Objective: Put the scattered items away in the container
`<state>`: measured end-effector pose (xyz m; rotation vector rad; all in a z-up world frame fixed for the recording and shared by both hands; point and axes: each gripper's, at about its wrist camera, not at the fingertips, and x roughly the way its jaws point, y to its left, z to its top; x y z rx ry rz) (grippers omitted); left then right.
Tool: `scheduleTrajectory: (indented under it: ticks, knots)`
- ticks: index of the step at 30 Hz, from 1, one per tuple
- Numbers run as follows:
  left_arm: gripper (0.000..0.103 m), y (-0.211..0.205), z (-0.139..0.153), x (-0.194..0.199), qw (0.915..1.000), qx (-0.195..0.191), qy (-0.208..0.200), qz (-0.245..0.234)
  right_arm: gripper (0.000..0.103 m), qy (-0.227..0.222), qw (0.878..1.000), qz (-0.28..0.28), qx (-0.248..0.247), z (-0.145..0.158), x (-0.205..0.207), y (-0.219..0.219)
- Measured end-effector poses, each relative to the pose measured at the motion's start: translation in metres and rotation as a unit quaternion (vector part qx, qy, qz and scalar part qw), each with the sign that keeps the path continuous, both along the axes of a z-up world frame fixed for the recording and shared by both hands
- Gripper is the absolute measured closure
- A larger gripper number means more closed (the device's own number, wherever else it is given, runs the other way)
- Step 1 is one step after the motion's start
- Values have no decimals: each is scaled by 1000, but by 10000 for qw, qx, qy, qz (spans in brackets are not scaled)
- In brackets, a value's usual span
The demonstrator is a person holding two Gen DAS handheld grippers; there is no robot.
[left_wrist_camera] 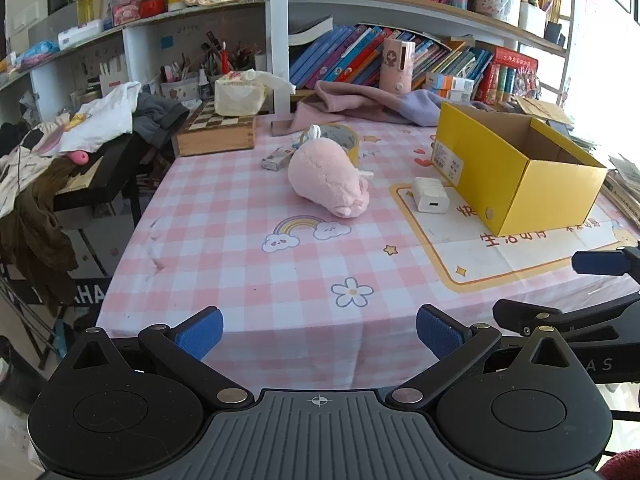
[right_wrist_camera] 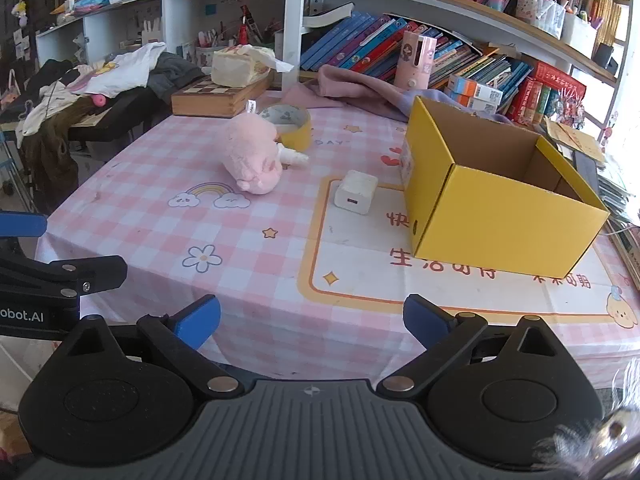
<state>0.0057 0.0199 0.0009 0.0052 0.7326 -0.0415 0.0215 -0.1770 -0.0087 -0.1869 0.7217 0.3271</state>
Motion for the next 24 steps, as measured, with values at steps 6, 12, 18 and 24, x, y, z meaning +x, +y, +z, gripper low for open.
scheduleTrajectory:
  ticks: [6,12,18,24]
  knots:
    - [0,2,1,0,10000,-4,2,67,4,48,10000,47,53,0,-1,0]
    - [0,7,0,0,9999,-88,34,114,15,55,10000,37,60,1,-3,0]
    - [0,12,-2,2,9995,-129,123,268,21,13,10000,64,75,3,-5,1]
    - [0,11,-3,0,9996,-196,98,170,23,-4,10000,60,44,3,0,3]
